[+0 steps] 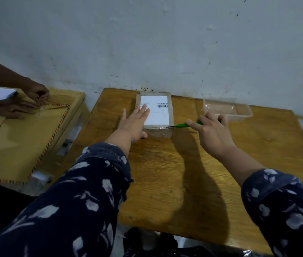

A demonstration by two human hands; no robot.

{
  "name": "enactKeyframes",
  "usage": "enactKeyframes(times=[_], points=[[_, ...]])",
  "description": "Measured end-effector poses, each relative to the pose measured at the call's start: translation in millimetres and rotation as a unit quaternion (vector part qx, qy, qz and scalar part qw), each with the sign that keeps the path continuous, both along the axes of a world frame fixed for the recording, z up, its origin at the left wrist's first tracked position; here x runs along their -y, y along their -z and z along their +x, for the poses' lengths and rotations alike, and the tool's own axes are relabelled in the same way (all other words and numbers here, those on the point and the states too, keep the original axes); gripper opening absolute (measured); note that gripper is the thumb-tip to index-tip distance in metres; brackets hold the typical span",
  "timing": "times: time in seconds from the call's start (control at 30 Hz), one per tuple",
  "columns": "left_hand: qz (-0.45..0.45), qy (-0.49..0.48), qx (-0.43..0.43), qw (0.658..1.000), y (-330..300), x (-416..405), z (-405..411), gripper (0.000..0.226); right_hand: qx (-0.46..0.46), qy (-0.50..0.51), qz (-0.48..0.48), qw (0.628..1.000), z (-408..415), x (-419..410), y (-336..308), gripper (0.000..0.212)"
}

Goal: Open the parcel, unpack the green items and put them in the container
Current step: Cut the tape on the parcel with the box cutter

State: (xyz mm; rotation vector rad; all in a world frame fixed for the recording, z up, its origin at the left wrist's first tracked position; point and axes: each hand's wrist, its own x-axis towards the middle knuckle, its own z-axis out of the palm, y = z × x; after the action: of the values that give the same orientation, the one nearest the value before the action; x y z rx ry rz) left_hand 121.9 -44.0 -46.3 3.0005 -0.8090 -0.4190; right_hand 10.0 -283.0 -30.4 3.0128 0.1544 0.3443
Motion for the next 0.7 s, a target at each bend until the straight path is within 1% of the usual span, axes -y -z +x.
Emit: enactKeyframes(times=[0.1,0.2,0.23,0.37,0.53,0.6,0.7], points=[[-0.001,0.000,-0.001,1.000,0,0,-1,0.096,0.001,0.017,-0.006,1.000,-3,8,-4,0.054],[-0.004,-0.001,0.001,1.000,-1,1,-1,0.096,-0.032,0.028,-0.023,0.999,-13,19,-5,0.051],[-0.005,-0.002,-0.001,1.000,-1,0,0,0.096,-0.035,0.038,-0.018,0.999,-16,23,-4,0.050],[-0.016,-0.003,-0.006,1.000,-2,0,3,0.098,0.009,0.069,0.035,0.997,-13,26,-7,0.046],[-0.049,-0.003,0.003,0.999,3,1,0,0.099,0.000,0.028,0.075,0.997,5,-1,-12,0.042],[-0.067,-0.004,0.007,0.998,6,-5,0,0.091,-0.011,0.024,0.087,0.996,10,-13,-10,0.042],[-0.096,-0.005,0.003,0.995,6,-14,1,0.066,-0.019,0.014,0.094,0.995,16,-22,-8,0.043]])
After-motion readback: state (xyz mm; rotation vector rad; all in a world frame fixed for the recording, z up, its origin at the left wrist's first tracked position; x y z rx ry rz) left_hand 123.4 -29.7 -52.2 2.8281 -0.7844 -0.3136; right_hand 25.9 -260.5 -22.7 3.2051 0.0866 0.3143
